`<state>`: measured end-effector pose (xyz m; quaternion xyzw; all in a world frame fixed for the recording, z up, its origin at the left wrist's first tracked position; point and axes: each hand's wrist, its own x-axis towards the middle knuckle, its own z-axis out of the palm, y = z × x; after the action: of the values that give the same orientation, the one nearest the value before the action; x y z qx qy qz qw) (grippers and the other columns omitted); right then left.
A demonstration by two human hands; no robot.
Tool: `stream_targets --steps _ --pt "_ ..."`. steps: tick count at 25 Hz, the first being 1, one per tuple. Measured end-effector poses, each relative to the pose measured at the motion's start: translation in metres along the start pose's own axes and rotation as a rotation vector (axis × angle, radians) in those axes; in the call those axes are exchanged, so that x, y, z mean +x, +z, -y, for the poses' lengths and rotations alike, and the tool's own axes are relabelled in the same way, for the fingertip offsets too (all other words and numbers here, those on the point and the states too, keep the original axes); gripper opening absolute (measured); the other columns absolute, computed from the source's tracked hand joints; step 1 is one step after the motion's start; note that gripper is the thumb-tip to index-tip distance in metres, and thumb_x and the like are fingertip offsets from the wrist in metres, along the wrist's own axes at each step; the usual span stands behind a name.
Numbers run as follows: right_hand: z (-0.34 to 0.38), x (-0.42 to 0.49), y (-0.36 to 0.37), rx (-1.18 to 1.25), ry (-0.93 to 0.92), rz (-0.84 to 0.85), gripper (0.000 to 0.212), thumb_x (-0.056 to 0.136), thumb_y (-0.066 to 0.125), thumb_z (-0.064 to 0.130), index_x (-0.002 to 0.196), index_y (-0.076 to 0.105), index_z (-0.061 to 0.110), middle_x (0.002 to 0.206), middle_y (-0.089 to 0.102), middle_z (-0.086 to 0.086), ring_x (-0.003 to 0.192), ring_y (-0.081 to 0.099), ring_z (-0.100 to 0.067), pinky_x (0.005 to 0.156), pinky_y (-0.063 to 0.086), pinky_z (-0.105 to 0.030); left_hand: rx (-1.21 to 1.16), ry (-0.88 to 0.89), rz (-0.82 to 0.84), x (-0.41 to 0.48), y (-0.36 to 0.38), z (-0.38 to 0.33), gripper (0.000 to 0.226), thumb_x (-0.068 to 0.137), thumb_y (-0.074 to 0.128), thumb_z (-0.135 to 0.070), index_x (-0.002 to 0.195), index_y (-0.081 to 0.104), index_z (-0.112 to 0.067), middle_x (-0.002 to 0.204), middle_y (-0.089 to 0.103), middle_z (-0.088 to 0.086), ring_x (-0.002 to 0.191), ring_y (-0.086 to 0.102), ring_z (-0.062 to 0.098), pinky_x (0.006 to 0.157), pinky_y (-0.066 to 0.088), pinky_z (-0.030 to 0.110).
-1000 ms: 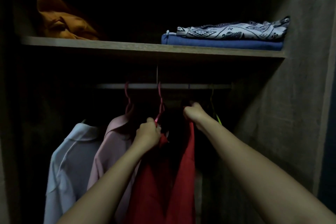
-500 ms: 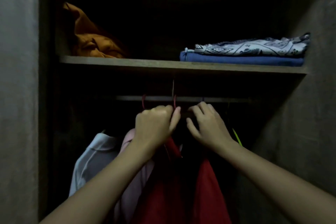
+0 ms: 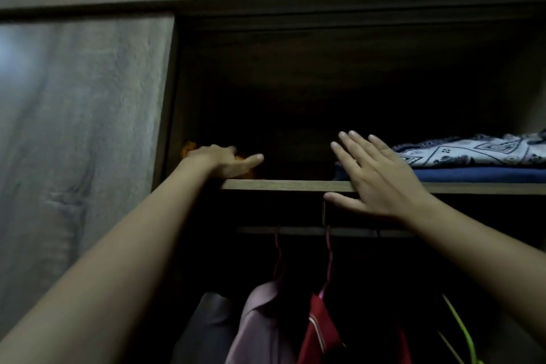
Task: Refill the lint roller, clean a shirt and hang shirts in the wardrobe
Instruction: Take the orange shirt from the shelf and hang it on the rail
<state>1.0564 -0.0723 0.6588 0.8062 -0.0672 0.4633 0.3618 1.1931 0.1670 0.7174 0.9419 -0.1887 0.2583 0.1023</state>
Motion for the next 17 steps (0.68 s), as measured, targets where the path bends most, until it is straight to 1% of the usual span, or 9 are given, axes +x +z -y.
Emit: stream_targets --steps 2,4,6,8,9,11,13,15,17 --pt "-0.003 -0.002 0.001 0.031 0.014 0.029 0.098 0.079 0.01 0.077 0.138 0.039 0.005 0.145 0.04 -0.018 0.136 0.037 -0.029 0.112 0.018 -0.036 -0.066 0.091 0.033 -0.004 0.0 0.005 0.09 0.075 0.032 -0.082 0.143 0.031 -0.025 0.142 0.043 0.014 0.126 0.044 0.034 0.103 0.036 0.046" --pt "-0.004 -0.003 0.005 0.105 0.006 0.017 0.099 0.076 0.008 0.078 0.144 0.027 0.009 0.152 0.028 -0.014 0.141 0.026 -0.025 0.115 0.019 -0.036 -0.143 0.231 0.022 -0.013 -0.016 0.001 0.085 0.067 0.044 -0.084 0.134 0.038 -0.033 0.128 0.051 0.008 0.112 0.052 0.028 0.097 0.044 0.044" --pt "-0.005 -0.002 0.005 0.182 0.013 0.023 0.099 0.074 0.007 0.079 0.146 0.019 0.012 0.154 0.024 -0.01 0.143 0.021 -0.022 0.115 0.016 -0.035 -0.253 0.345 0.093 -0.021 -0.028 -0.004 0.09 0.055 0.053 -0.086 0.129 0.036 -0.039 0.123 0.049 0.003 0.107 0.053 0.023 0.095 0.047 0.042" --pt "-0.005 -0.003 0.004 0.214 0.016 0.042 0.101 0.072 0.005 0.079 0.147 0.014 0.013 0.154 0.026 -0.006 0.142 0.021 -0.019 0.115 0.015 -0.033 -0.287 0.404 0.156 -0.03 -0.028 -0.008 0.094 0.058 0.061 -0.078 0.137 0.028 -0.04 0.128 0.044 0.001 0.11 0.051 0.022 0.096 0.048 0.041" --pt "-0.005 -0.003 0.003 0.236 0.021 0.067 0.102 0.071 0.006 0.08 0.147 0.012 0.013 0.155 0.024 -0.005 0.143 0.019 -0.018 0.116 0.014 -0.033 -0.286 0.43 0.149 -0.033 -0.025 -0.007 0.088 0.065 0.064 -0.069 0.138 0.026 -0.04 0.13 0.044 0.001 0.111 0.052 0.021 0.095 0.049 0.04" --pt "-0.004 -0.008 -0.004 0.363 0.05 0.151 0.106 0.069 0.013 0.083 0.148 0.002 0.014 0.158 0.011 -0.004 0.145 0.01 -0.017 0.116 0.01 -0.034 -0.285 0.488 0.045 -0.041 -0.022 -0.003 0.069 0.077 0.066 -0.05 0.136 0.032 -0.038 0.126 0.049 0.001 0.104 0.056 0.017 0.089 0.052 0.035" --pt "0.0 -0.019 -0.018 0.601 0.103 0.177 0.11 0.066 0.025 0.086 0.147 -0.008 0.019 0.159 -0.003 0.0 0.145 0.001 -0.014 0.118 0.007 -0.036 -0.316 0.525 -0.087 -0.06 -0.024 0.0 0.06 0.079 0.067 -0.04 0.131 0.037 -0.039 0.117 0.052 -0.001 0.093 0.059 0.012 0.081 0.055 0.032" --pt "0.005 -0.035 -0.039 0.757 0.111 0.089 0.113 0.063 0.036 0.086 0.146 -0.012 0.026 0.158 -0.007 0.004 0.145 -0.002 -0.011 0.119 0.007 -0.037 -0.389 0.556 -0.194 -0.085 -0.026 -0.001 0.055 0.078 0.068 -0.039 0.125 0.04 -0.043 0.107 0.055 -0.005 0.082 0.062 0.01 0.072 0.057 0.029" --pt "0.009 -0.053 -0.062 0.793 0.078 -0.035 0.112 0.061 0.041 0.085 0.146 -0.009 0.032 0.158 -0.004 0.007 0.144 0.0 -0.011 0.116 0.006 -0.035 -0.371 0.553 -0.336 -0.12 -0.025 -0.01 0.048 0.077 0.067 -0.048 0.117 0.04 -0.047 0.093 0.059 -0.007 0.074 0.063 0.009 0.064 0.056 0.029"
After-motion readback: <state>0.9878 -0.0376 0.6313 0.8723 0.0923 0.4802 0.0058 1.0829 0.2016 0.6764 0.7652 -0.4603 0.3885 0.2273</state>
